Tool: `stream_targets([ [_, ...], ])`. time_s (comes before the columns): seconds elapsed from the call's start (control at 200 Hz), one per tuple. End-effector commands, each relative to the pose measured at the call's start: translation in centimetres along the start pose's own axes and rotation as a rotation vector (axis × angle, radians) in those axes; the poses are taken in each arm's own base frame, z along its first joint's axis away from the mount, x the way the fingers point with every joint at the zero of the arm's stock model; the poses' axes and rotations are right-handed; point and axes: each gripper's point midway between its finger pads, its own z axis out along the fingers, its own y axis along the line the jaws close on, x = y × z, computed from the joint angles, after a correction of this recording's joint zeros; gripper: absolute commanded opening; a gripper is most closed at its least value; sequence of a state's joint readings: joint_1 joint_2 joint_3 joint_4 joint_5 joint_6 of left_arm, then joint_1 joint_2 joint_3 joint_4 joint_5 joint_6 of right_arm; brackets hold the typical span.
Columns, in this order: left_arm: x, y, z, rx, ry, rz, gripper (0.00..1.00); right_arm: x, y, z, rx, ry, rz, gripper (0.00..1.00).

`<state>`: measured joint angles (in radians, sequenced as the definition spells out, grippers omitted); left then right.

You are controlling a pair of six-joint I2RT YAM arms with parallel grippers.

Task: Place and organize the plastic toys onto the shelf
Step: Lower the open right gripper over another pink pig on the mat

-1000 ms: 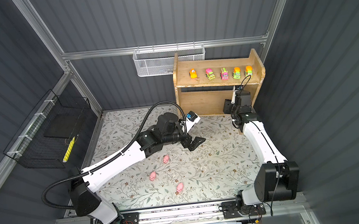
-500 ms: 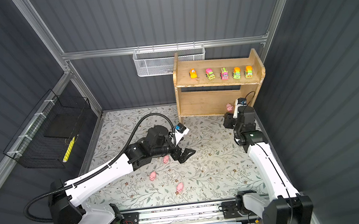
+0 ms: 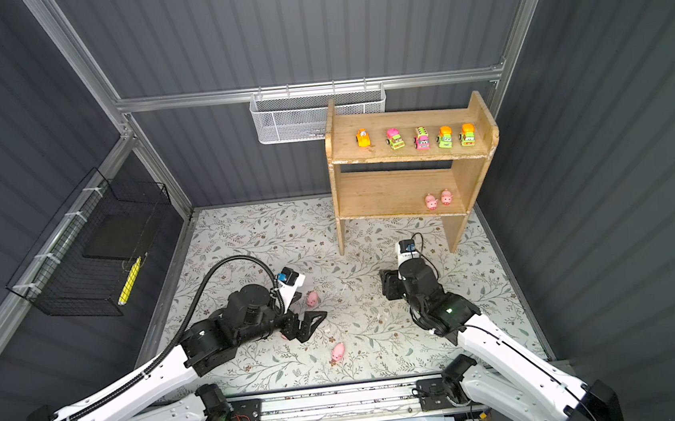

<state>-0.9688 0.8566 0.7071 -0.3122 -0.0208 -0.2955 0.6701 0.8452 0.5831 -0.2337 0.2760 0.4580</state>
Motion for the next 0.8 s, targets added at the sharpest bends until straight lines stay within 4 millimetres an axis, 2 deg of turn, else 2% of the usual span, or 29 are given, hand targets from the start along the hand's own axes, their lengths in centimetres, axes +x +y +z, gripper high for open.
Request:
stream_targets([
  [0.0, 1.9, 2.0, -1.4, -0.087, 0.002, -0.094, 1.00, 0.7, 1.4, -0.5, 0.016, -0.051, 0.060, 0.66],
  [0.205, 3.1, 2.8, -3.5, -0.095, -0.045, -0.163, 1.00, 6.0, 6.9, -1.2, -0.007, -0.020, 0.029, 0.71],
  [0.29, 3.4, 2.9, -3.9, -0.098, -0.052, -0.181, 1.00, 7.9, 8.1, -1.2, 0.035, -0.005, 0.012, 0.73],
  [0.31, 3.5, 3.0, -3.9, -0.098, -0.053, -0.184, 1.00, 9.1, 9.1, -1.4, 0.026, 0.014, -0.013, 0.73],
  [0.405, 3.9, 3.2, -4.1, -0.104, -0.054, -0.192, 1.00, 11.4, 11.2, -1.0, 0.028, 0.058, -0.022, 0.76],
  [0.6, 4.3, 3.4, -4.5, -0.105, -0.061, -0.212, 1.00, 15.2, 14.3, -0.7, 0.013, 0.119, -0.033, 0.80],
  [0.796, 4.2, 3.4, -4.7, -0.107, -0.064, -0.212, 1.00, 18.3, 15.8, -0.6, 0.054, 0.178, -0.082, 0.81],
])
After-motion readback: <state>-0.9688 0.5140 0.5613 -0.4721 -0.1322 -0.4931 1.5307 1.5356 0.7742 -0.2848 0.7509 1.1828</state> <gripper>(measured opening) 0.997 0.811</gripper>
